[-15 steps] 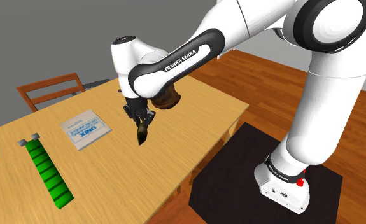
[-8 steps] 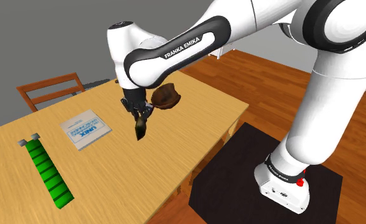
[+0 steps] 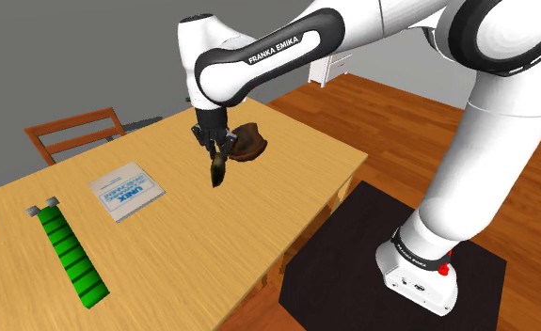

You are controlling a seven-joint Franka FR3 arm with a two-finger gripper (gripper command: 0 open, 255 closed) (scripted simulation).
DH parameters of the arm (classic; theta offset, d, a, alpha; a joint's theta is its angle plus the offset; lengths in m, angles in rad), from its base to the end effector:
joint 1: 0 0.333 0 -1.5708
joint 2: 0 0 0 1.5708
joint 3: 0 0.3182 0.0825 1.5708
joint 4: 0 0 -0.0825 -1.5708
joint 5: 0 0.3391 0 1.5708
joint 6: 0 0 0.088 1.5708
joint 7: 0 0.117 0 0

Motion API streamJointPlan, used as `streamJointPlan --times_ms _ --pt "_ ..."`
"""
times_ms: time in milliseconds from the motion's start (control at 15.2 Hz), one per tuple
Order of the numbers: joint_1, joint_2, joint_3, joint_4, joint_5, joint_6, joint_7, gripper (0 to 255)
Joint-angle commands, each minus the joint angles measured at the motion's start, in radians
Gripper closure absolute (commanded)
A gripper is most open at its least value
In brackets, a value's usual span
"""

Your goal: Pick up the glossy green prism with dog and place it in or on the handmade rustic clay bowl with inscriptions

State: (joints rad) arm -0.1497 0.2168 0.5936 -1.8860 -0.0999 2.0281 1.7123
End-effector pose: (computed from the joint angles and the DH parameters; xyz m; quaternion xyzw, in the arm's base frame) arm 0.5151 0.2190 0.4210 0.8162 -0.5773 -0.0225 0.0080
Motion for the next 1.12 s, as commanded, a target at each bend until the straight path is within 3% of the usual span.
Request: streamJointPlan --times_ms 0,528,1056 --pt "-0.025 0.010 -0.018 0.016 -0.004 -0.006 -0.043 255" --pt "-0.121 0.060 -0.084 0.100 -0.021 -0.043 -0.205 255" --pt "-0.194 0.168 -0.146 0.267 -0.056 -0.108 -0.347 255"
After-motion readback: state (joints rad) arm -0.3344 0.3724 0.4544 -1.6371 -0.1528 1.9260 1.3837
